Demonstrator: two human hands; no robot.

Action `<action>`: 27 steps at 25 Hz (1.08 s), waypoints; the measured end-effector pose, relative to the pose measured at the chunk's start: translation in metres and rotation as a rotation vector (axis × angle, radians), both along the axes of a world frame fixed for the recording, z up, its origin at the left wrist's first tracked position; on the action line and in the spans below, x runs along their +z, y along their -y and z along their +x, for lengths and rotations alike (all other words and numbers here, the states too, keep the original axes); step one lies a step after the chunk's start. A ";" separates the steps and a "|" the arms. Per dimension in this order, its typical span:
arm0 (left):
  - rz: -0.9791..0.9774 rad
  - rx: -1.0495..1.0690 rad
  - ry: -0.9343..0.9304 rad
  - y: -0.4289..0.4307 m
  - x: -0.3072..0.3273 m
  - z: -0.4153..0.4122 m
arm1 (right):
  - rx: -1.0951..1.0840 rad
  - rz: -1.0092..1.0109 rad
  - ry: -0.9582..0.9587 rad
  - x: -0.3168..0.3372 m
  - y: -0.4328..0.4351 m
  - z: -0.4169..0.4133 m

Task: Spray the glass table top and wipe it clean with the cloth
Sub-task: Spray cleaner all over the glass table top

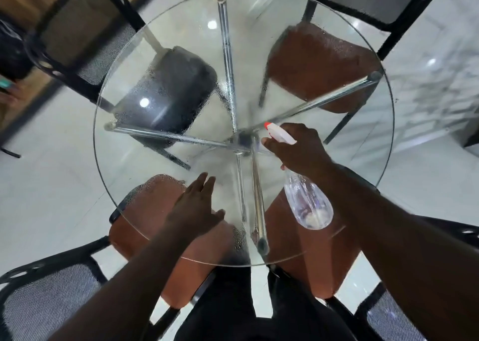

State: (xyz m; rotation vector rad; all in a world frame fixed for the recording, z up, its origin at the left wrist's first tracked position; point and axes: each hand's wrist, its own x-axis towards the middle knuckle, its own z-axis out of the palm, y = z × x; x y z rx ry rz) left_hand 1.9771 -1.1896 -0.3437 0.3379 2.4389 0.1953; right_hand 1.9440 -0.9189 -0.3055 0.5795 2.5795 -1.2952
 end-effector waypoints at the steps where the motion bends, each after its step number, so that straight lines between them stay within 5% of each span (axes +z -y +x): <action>1: 0.008 0.000 0.000 0.001 0.002 -0.004 | -0.014 -0.018 0.021 0.003 0.002 -0.006; 6: 0.055 -0.054 -0.001 -0.010 0.005 -0.026 | -0.276 -0.131 0.005 0.005 -0.028 -0.008; 10: 0.054 -0.143 0.017 -0.046 0.004 -0.031 | -0.216 0.106 0.016 0.004 -0.079 0.020; 15: 0.064 -0.249 -0.024 -0.096 -0.001 -0.021 | -0.319 0.111 0.034 -0.001 -0.131 0.064; 20: -0.004 -0.471 -0.165 -0.115 -0.009 0.012 | -0.460 -0.098 0.090 -0.015 -0.138 0.120; 27: -0.025 -0.520 -0.173 -0.110 -0.018 0.048 | -0.133 0.000 0.083 -0.055 -0.091 0.219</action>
